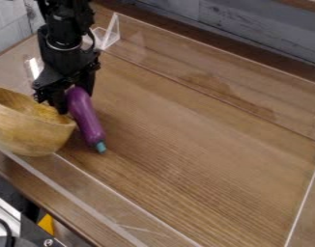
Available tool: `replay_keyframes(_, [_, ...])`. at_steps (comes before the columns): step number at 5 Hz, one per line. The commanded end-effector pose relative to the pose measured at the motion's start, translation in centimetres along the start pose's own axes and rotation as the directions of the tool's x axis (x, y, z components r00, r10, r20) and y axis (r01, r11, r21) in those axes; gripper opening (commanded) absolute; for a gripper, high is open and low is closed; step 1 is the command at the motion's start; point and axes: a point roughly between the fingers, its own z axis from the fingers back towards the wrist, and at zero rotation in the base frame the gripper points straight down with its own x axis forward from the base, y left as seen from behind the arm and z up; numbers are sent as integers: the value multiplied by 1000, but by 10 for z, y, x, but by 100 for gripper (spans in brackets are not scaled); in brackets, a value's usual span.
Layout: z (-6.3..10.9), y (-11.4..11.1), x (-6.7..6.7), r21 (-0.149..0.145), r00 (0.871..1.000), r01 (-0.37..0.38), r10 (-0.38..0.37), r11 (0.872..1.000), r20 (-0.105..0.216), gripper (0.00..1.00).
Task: Put the purple eggplant in the brown bowl
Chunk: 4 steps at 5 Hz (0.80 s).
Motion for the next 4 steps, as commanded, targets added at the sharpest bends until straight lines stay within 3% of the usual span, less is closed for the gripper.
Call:
replay_keyframes(1, [14,1,3,-36,999,-9,10,999,39,0])
replay_keyframes(4, [13,11,-6,-26,998,-32,33,999,44,0])
